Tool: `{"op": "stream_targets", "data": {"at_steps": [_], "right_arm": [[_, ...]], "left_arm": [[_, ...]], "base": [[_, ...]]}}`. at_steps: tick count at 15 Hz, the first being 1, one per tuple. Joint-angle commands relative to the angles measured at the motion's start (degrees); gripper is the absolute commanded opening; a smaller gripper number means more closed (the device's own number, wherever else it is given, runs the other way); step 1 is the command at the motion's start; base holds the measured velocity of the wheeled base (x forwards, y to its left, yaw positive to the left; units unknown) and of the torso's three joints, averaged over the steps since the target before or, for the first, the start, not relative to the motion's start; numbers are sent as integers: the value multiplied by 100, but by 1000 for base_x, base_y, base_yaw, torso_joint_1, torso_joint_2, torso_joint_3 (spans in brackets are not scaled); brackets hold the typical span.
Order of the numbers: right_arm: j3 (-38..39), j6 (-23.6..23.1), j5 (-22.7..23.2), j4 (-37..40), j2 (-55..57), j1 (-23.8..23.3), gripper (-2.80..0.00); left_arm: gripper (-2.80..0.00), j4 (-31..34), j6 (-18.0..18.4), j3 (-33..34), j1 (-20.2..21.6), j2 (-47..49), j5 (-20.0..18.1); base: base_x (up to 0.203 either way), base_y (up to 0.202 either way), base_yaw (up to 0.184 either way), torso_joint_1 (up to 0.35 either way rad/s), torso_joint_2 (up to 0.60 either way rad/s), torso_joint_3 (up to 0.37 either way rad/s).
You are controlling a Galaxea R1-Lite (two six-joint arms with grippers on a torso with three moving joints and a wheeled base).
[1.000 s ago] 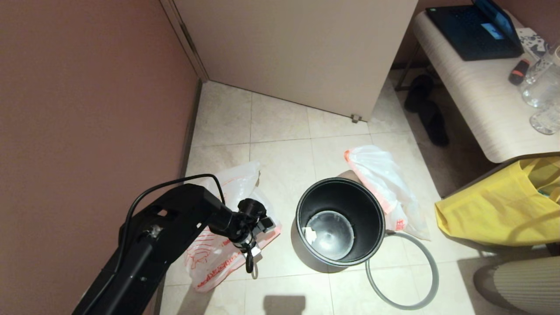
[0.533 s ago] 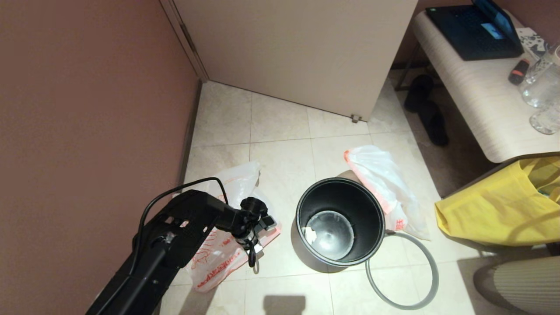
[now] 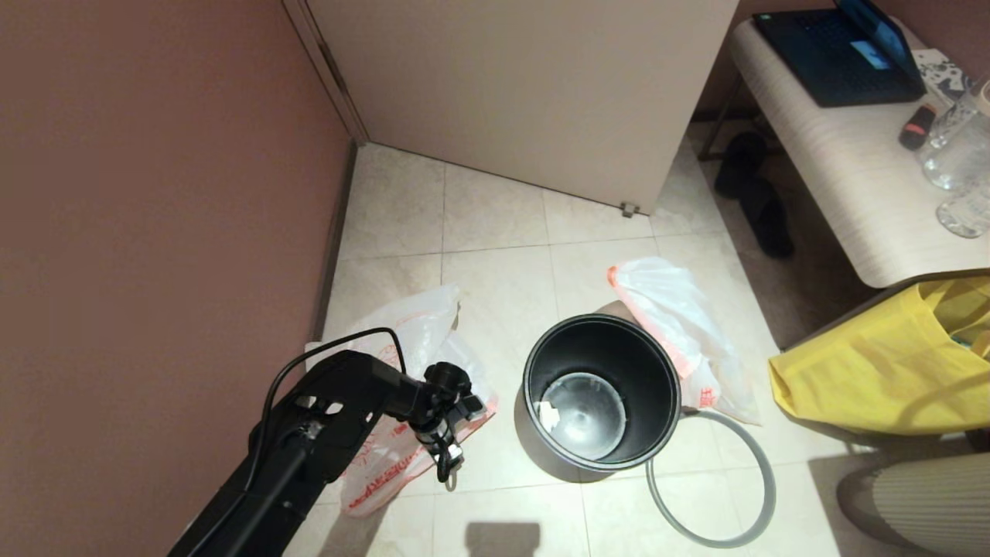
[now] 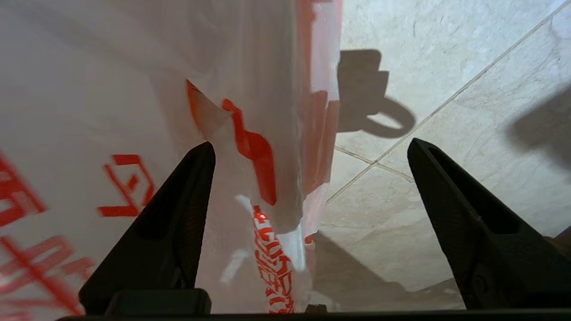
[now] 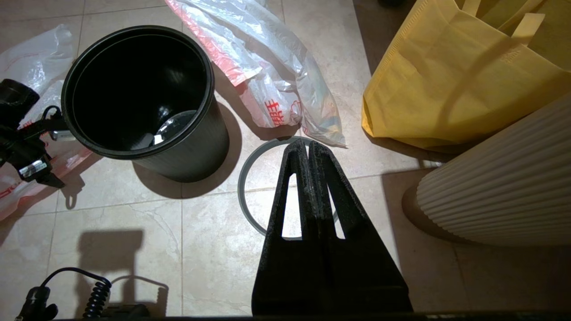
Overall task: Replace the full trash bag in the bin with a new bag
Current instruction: Pick up a new trash bag
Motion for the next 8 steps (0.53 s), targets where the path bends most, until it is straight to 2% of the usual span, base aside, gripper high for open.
{"op": "stream_targets", "data": {"at_steps": [1,2,4,8], "right_arm": [[0,0,-1,-3,9,2,-280],[0,0,-1,-3,0,2,-280],[0,0,-1,-3,0,2,-280],[0,0,-1,-3,0,2,-280]], "left_arm": [[0,-218,22,-15,50,214,-20],[-280,-430,41,-18,82,278,-31],[-280,-637,152,-76,154,426,-40],[-280,-921,148,-89,263,506,-32]], "base": [[0,0,0,0,0,0],[0,0,0,0,0,0],[0,0,0,0,0,0],[0,0,0,0,0,0]]}}
